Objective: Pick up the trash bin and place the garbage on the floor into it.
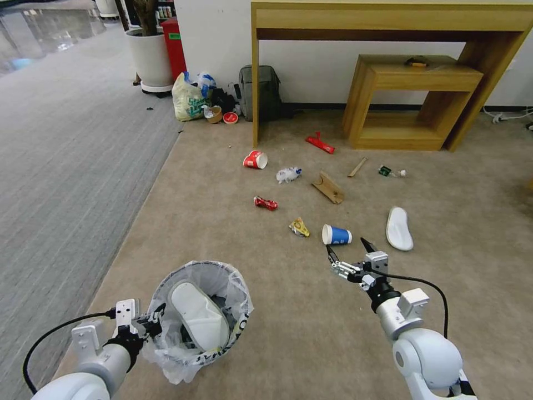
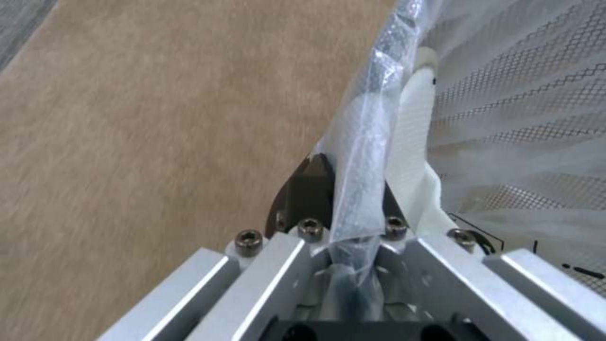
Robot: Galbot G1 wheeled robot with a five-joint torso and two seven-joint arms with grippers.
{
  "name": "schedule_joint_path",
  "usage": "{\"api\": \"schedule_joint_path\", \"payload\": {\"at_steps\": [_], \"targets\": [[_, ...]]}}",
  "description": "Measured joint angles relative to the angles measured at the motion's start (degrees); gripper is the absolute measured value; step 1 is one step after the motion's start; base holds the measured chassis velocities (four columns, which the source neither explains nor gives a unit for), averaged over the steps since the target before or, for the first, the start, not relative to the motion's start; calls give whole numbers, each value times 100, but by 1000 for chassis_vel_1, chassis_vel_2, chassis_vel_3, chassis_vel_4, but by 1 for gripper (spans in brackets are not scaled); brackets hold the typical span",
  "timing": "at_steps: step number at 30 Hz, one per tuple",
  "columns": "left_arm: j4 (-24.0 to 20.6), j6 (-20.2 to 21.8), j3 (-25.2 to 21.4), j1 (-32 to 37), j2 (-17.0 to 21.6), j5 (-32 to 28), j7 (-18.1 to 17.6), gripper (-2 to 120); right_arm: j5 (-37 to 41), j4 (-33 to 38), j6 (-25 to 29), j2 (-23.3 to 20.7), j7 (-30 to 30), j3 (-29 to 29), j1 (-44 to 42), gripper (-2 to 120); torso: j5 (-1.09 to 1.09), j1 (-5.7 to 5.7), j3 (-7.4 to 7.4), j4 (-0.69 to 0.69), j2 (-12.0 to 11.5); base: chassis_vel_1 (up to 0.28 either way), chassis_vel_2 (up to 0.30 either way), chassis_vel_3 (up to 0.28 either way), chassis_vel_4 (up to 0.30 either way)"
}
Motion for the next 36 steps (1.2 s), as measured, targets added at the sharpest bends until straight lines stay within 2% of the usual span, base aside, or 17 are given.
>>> {"api": "schedule_joint_path", "payload": {"at_steps": [36], "targets": [[11,-2,98,14,-52,95,-2,0,-14,-248,13,-72,-34,-112,56,100,-2,1,-1,-1,0,-199,201,198,-203]]}}
